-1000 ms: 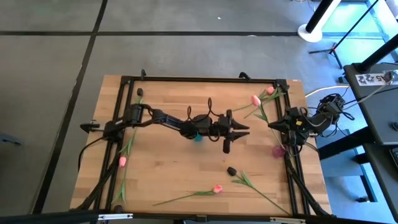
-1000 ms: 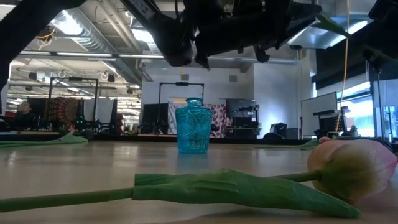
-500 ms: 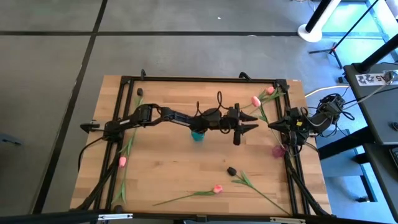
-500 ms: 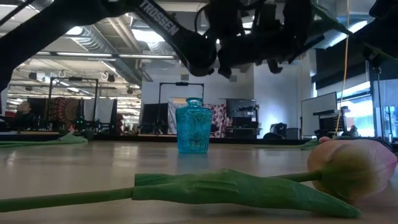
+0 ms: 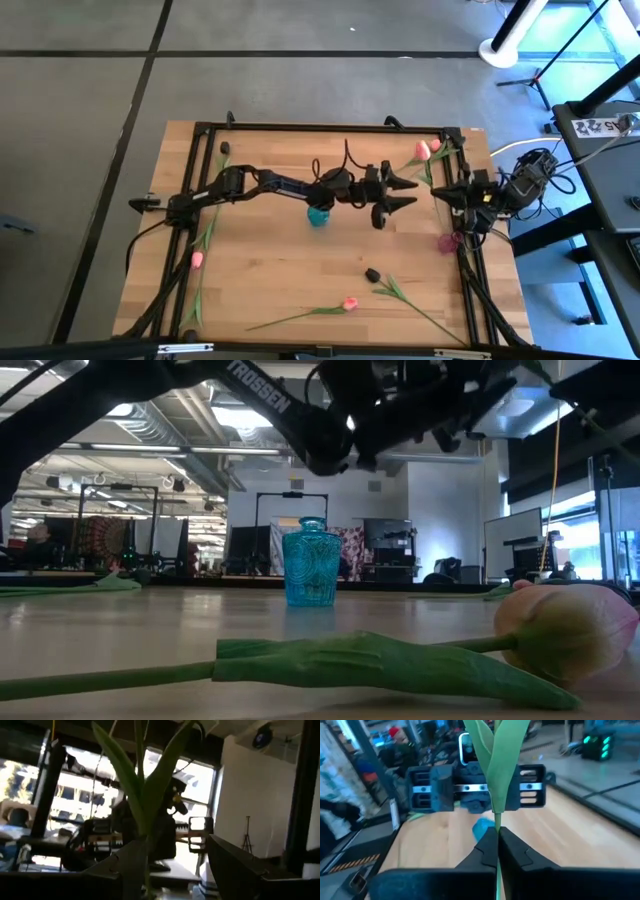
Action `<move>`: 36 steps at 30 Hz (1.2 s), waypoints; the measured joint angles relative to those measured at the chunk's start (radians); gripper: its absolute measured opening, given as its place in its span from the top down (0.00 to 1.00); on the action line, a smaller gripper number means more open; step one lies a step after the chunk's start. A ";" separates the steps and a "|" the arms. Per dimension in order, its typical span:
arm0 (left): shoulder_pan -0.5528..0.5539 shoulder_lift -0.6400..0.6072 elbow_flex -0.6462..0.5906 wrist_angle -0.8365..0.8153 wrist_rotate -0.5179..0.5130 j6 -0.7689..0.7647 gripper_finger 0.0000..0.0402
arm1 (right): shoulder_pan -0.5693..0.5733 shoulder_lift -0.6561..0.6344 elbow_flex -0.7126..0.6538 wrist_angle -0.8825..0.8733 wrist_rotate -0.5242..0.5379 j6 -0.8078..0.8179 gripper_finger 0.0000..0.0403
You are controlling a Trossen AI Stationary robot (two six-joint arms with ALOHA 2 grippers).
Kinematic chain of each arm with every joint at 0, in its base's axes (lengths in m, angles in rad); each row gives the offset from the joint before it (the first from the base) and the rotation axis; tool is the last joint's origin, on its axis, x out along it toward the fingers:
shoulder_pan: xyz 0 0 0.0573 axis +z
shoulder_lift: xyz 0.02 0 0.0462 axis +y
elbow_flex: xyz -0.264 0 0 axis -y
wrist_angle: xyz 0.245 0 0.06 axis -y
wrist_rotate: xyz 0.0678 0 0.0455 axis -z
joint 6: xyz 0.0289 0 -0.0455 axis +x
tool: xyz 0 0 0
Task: Sort flowers into vase by color
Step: Put the pink tulip into the purple vase
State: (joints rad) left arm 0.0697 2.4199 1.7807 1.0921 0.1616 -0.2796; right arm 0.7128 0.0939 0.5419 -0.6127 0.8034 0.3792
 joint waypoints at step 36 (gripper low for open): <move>-0.063 -0.003 0.129 -0.447 -0.167 0.083 0.98 | 0.000 0.235 0.125 0.120 0.008 -0.020 0.48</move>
State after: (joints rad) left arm 0.0072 2.4171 1.9095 0.6452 -0.0057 -0.1970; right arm 0.7128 0.3286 0.6670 -0.4931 0.8113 0.3590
